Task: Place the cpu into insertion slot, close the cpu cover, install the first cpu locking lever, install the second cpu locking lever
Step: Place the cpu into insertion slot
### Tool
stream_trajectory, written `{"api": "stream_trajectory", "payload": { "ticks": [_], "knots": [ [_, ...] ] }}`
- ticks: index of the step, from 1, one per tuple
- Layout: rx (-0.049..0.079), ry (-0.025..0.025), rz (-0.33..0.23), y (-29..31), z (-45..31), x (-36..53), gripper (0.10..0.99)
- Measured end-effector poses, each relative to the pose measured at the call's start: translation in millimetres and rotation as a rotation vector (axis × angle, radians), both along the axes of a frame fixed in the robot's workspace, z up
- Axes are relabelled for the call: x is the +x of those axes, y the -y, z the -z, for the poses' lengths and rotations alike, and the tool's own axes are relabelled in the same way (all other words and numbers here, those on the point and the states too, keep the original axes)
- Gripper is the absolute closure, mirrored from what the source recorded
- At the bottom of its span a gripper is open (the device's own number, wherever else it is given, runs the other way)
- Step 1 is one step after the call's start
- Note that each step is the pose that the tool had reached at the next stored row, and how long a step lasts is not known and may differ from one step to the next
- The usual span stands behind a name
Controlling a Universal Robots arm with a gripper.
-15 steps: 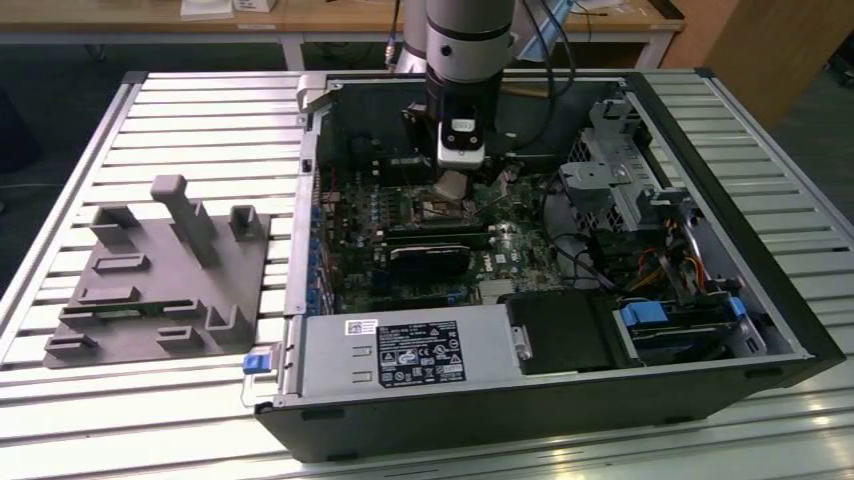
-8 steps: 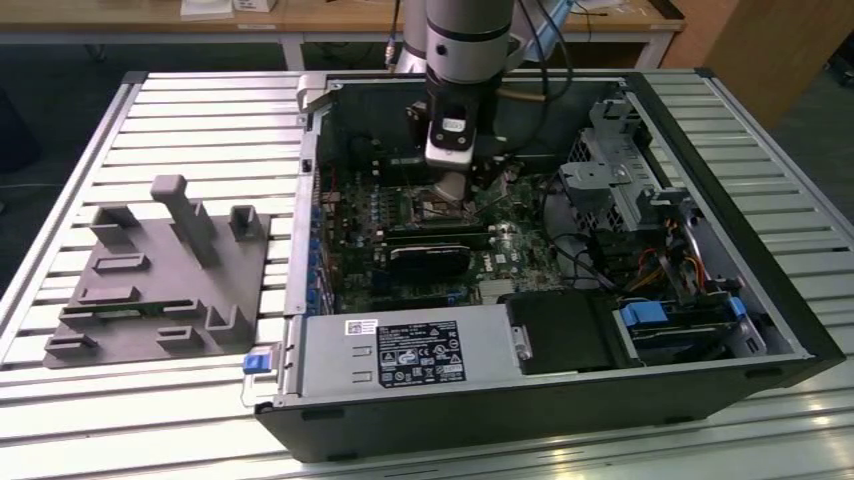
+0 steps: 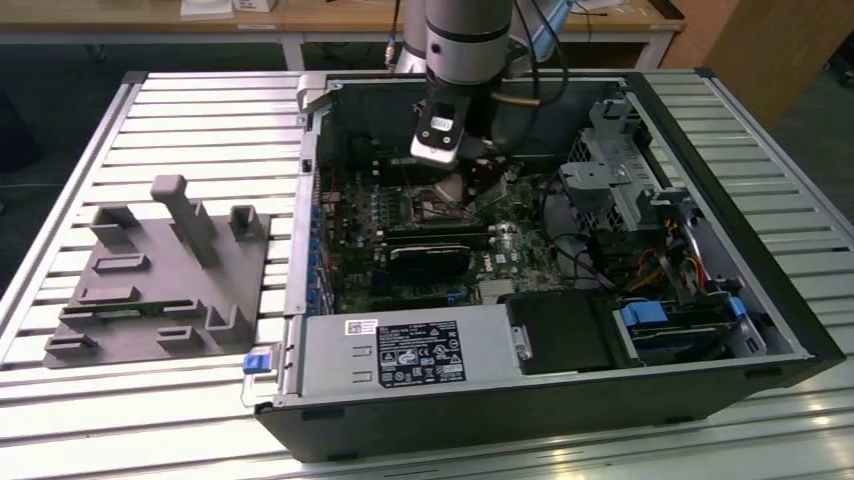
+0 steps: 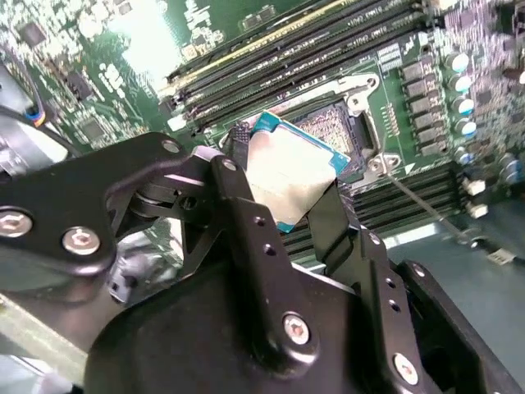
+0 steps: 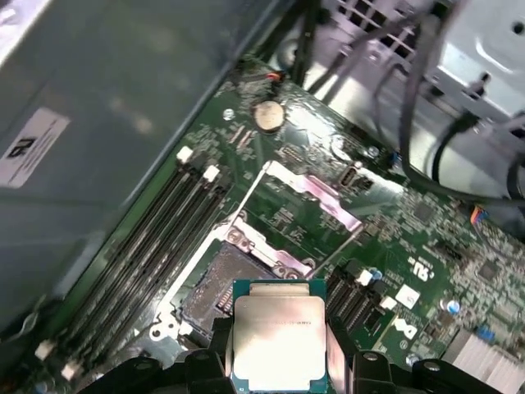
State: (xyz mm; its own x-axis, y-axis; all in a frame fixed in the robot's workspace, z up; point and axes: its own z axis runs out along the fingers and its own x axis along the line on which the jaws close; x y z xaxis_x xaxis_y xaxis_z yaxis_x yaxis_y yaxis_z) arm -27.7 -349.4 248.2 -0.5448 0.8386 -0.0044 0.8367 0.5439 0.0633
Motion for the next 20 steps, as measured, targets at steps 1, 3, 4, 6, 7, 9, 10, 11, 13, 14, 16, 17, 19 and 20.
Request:
{"api": "stream_trajectory", "payload": {
  "ticks": [1, 3, 4, 6, 7, 9, 10, 11, 13, 14, 16, 17, 19, 20],
  "knots": [
    [0.0, 0.0, 0.018, 0.0, 0.1, 0.0, 0.549],
    [0.0, 0.0, 0.053, 0.0, 0.4, 0.0, 0.549],
    [0.0, 0.0, 0.072, 0.0, 0.5, 0.0, 0.549],
    [0.0, 0.0, 0.108, 0.0, 0.8, 0.0, 0.549],
    [0.0, 0.0, 0.126, 0.0, 0.9, 0.0, 0.549],
    [0.0, 0.0, 0.163, 0.0, 1.2, 0.0, 0.549],
    [0.0, 0.0, 0.181, 0.0, 1.3, 0.0, 0.549],
    [0.0, 0.0, 0.199, 0.0, 1.4, 0.0, 0.549],
    [0.0, -0.0001, 0.235, 0.0, 1.7, 0.0, 0.549],
    [0.0, 0.0, 0.253, 0.0, 1.8, 0.0, 0.549],
    [0.0, 0.0, 0.29, 0.0, 2.1, 0.0, 0.549],
    [0.0, 0.0, 0.308, 0.0, 2.2, 0.0, 0.549],
    [0.0, -0.0001, 0.344, 0.0, 2.5, 0.0, 0.549],
    [0.0, 0.0, 0.363, 0.0, 2.6, 0.0, 0.549]
  ]
}}
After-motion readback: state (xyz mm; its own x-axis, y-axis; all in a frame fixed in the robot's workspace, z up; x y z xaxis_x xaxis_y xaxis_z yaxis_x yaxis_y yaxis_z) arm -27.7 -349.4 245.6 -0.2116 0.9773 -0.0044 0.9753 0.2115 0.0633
